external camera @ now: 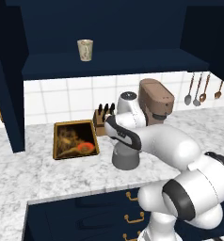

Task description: Pick the kettle from the counter and place it on the tray. Then pick the mug from the cabinet and place it on the tray. Then close the cabinet doors.

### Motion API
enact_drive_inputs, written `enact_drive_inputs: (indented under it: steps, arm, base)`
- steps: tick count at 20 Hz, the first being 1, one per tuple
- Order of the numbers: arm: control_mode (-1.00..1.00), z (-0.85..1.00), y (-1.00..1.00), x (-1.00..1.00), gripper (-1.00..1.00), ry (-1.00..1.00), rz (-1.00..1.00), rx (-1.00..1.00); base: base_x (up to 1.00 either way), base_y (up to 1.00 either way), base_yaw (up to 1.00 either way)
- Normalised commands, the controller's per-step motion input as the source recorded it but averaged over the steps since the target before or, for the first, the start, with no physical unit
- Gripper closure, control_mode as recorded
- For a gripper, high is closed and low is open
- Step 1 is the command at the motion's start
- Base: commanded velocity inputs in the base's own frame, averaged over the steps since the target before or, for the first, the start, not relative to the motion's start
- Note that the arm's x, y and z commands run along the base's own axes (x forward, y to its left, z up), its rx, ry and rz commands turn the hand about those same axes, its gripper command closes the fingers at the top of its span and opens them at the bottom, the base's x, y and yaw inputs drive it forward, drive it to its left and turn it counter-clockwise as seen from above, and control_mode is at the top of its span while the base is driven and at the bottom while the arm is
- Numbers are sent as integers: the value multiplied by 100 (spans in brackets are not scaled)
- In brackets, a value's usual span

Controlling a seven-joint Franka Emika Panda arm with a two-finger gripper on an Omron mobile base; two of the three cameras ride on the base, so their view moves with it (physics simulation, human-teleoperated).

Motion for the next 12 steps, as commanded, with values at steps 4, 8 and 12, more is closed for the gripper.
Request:
enact_drive_inputs:
  steps: [4,8,12]
  arm:
    - [-100,32,36,-3,100,-12,6,0]
    - [-100,61,57,0,100,-16,14,0]
    - [-100,33,70,14,100,-12,11,1]
  base:
    - [0,0,0]
    - [0,0,0]
    - [0,0,0]
